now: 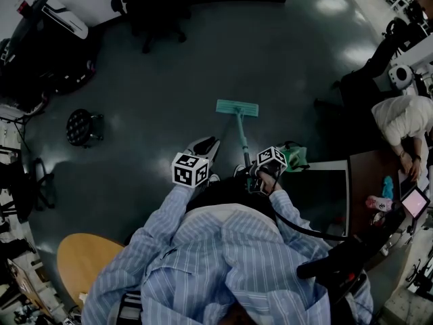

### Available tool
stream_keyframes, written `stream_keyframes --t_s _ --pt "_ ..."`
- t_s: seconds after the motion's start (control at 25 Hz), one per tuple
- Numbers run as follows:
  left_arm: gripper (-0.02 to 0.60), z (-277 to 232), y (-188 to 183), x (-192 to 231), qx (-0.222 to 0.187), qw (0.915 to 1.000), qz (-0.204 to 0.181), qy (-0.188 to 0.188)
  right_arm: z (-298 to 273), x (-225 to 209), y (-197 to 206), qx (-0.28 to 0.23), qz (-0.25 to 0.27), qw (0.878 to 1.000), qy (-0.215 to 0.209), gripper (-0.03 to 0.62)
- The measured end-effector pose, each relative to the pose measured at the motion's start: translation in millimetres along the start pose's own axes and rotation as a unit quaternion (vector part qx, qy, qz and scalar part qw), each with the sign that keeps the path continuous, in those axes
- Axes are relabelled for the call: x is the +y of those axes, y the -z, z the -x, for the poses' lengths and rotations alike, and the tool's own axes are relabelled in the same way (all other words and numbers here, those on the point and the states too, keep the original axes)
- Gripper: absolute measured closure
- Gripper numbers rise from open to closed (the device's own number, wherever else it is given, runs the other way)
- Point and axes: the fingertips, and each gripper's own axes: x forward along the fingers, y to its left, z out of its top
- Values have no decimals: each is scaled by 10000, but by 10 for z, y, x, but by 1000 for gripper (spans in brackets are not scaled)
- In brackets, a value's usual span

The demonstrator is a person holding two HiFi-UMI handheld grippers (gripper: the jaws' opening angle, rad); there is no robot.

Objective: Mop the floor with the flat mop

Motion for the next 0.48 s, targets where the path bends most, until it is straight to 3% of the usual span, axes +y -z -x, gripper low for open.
stream_keyframes --t_s 0.48 --pt "512 -44 0 -11 3 10000 2 18 9 18 -34 31 81 10000 -7 534"
